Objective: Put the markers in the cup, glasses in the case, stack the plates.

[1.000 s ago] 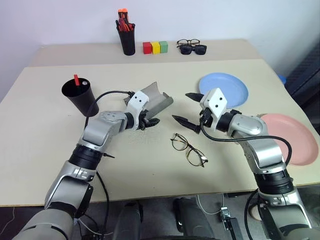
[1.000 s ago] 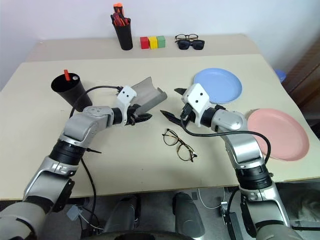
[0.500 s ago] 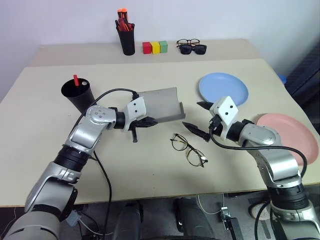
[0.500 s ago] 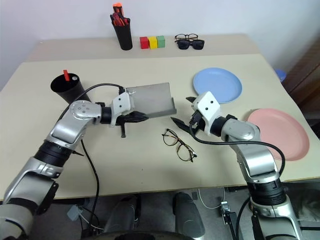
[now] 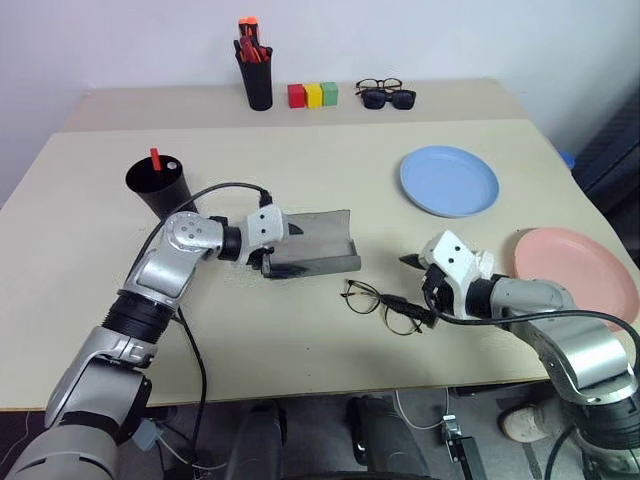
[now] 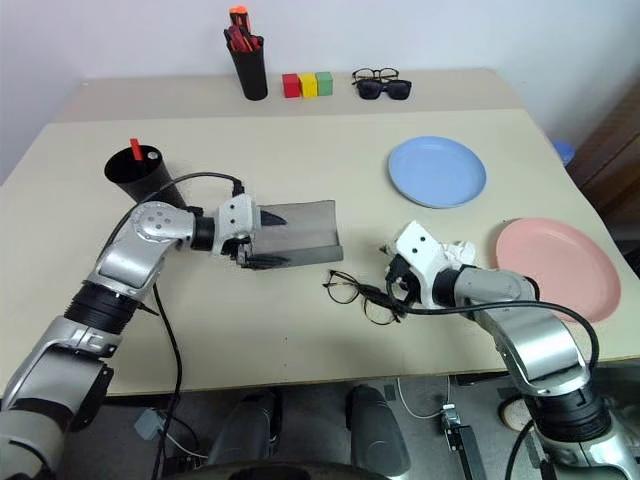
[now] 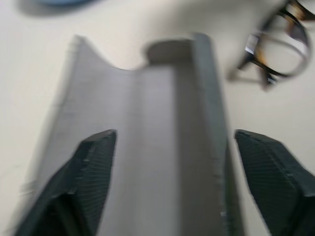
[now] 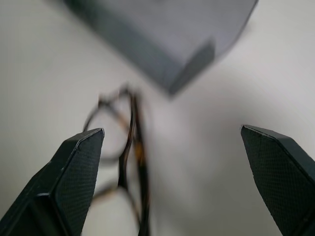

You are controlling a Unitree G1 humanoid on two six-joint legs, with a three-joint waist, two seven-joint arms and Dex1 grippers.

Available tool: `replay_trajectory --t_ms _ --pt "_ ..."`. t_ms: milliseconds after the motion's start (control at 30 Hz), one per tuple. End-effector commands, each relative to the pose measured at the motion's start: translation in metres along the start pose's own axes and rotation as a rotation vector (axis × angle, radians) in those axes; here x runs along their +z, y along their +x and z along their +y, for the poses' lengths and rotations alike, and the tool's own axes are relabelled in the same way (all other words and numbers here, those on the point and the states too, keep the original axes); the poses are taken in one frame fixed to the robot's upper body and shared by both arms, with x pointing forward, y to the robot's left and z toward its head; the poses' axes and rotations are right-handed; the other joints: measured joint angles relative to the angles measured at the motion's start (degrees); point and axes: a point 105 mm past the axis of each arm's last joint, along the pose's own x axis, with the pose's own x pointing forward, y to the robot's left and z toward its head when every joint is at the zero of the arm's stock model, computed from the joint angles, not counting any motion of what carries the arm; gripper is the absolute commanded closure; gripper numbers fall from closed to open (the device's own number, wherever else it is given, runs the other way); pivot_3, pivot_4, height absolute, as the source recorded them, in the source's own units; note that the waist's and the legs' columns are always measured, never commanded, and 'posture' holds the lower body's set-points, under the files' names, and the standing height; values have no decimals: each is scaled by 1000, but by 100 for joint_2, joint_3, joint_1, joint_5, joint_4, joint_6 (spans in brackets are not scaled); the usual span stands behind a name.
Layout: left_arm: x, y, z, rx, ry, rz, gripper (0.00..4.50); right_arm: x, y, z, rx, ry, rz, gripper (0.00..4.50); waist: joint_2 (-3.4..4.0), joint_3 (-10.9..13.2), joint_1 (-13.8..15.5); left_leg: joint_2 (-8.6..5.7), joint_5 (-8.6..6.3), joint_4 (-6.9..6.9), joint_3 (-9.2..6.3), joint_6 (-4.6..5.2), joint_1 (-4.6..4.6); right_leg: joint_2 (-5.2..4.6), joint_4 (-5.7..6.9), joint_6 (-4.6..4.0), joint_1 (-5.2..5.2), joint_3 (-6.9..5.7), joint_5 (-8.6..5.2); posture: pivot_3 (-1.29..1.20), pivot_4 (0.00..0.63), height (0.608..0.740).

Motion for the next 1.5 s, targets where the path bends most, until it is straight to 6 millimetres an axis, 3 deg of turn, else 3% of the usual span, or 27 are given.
replay_trajectory --t_ms 33,233,267,333,567,600,767,900,1033,1233,1367,1500 --pt "10 -18 -1 41 -1 -51 615 9 -5 7 18 -73 -5 0 0 0 -31 0 0 0 0 0 1 0 1 0 0 0 0 0 150 740" --pt "-1 -36 -27 71 -76 -43 615 8 0 9 26 -89 11 0 0 0 -19 2 -1 1 0 2 6 0 12 -3 0 1 -3 0 150 740" --pt "-1 -37 -31 76 -88 -43 568 7 2 9 27 -91 17 240 0 0 -12 2 -1 5 1 2 6 -1 12 -3 1 2 -3 0 150 740" --pt "-2 -39 -37 84 -106 -41 549 4 5 8 23 -99 35 810 0 0 5 1 -1 7 1 2 4 -2 12 -3 1 1 -3 0 150 740" --pt "-6 -49 -43 141 -156 -25 549 -1 6 9 38 -117 77 4279 0 0 5 1 -1 8 1 2 5 -1 12 -4 1 1 -4 0 150 740" --pt "-6 -50 -43 144 -157 -24 549 -1 5 9 39 -125 80 4401 -1 -1 6 1 -2 8 1 2 6 -1 12 -4 1 1 -4 0 150 740" --pt "-8 -53 -40 175 -175 -26 549 2 1 9 48 -171 74 4401 -2 -1 11 1 -2 7 2 2 6 -1 11 -5 2 1 -4 0 150 740" --pt "-18 -62 -35 232 -203 -2 549 20 -6 5 36 -250 36 4401 -1 -1 -2 1 -2 7 2 2 6 -1 12 -5 1 1 -4 0 150 740" --pt "-30 -76 -36 296 -236 36 549 62 -7 -2 18 -304 -86 4401 1 0 -48 3 -2 6 5 3 8 1 15 -6 -3 4 -5 0 150 740" --pt "-37 -84 -39 328 -253 68 549 82 -3 1 39 -400 -129 4401 -1 -1 22 1 -3 4 4 4 3 -4 26 -9 -9 1 -14 0 150 740" --pt "-41 -90 -37 361 -269 78 549 115 14 3 72 -476 -209 4401 0 0 -39 2 -3 8 7 4 5 -1 31 -11 -13 3 -13 0 150 740" --pt "-40 -92 -40 366 -294 76 549 139 47 9 126 -567 -254 4401 0 0 -57 5 -3 2 6 5 10 3 46 -18 -19 4 -17 0 150 740"
